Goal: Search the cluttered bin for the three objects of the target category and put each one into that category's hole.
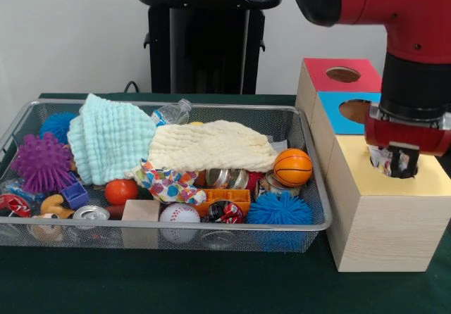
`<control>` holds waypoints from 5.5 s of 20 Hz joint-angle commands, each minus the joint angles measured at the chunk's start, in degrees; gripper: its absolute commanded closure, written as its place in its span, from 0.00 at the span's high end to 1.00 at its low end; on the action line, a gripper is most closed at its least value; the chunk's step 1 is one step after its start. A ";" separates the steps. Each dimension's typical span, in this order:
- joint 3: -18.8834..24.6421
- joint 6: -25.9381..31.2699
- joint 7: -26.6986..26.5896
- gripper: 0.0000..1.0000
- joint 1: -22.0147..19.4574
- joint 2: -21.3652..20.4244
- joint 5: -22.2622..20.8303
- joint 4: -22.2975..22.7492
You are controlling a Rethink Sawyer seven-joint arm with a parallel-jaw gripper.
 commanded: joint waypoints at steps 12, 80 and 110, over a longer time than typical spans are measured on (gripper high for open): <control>1.50 -2.59 2.88 0.00 -1.34 7.87 -0.70 -5.00; 27.28 5.17 -18.41 0.00 -36.30 -14.53 -18.62 18.07; 36.63 8.36 -18.15 1.00 -43.58 -11.61 -30.70 14.46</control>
